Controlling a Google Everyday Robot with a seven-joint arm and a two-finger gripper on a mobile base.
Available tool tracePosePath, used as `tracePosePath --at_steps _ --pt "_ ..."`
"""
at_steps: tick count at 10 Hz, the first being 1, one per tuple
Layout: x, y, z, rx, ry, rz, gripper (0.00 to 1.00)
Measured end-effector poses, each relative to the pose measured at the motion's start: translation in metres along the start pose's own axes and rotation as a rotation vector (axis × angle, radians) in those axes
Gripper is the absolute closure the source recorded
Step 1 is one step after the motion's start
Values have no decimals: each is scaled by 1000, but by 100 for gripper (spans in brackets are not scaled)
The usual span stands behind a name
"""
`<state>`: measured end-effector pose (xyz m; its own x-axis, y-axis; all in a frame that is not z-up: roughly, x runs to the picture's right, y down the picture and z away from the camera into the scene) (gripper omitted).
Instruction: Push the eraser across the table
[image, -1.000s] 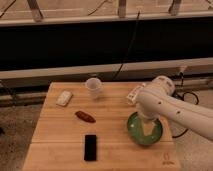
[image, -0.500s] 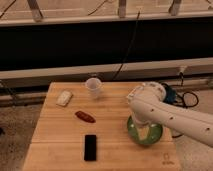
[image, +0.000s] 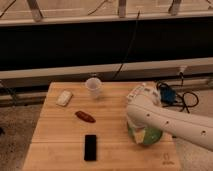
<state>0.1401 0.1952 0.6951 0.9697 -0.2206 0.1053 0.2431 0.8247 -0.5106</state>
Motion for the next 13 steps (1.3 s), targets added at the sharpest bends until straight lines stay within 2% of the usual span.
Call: tracePosePath --at_steps 13 --pt "-32 20 28 -33 -35 -51 20"
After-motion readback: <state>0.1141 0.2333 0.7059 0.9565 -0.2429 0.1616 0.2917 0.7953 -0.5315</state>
